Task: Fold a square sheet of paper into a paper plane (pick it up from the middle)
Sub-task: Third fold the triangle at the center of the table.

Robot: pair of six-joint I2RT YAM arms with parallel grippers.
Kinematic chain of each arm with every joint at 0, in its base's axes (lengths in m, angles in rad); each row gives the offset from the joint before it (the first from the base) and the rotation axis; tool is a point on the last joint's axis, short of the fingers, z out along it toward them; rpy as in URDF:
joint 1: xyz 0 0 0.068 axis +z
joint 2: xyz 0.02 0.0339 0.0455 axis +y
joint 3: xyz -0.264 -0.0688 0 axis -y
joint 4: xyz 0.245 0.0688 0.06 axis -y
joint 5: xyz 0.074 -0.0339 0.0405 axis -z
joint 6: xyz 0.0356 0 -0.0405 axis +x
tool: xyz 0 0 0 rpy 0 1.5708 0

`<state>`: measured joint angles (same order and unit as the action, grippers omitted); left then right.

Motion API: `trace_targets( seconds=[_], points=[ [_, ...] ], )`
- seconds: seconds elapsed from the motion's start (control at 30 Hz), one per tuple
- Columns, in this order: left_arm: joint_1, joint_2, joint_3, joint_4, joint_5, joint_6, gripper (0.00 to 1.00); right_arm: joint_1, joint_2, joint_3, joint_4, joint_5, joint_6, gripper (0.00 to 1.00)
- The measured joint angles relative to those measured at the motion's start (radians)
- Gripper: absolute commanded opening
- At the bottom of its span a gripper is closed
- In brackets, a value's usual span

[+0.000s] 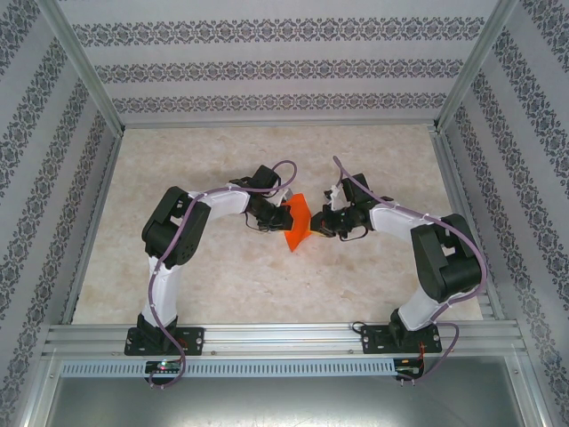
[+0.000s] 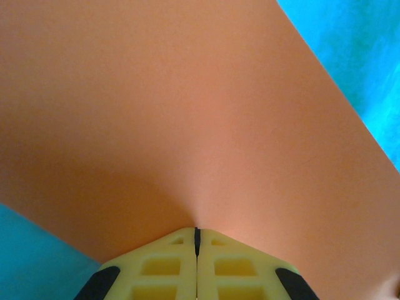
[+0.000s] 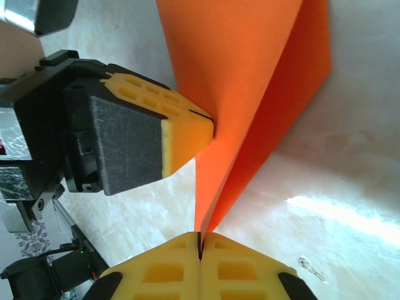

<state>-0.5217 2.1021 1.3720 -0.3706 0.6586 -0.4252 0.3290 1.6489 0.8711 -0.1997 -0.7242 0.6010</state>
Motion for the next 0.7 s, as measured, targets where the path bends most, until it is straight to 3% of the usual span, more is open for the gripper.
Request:
trace_targets(
  seconds=[0.7],
  points=[
    [0.0, 0.009, 0.001, 0.011, 0.037, -0.001, 0.1, 0.047, 0.164, 0.098, 0.018, -0.002, 0.023, 0.02]
  ],
)
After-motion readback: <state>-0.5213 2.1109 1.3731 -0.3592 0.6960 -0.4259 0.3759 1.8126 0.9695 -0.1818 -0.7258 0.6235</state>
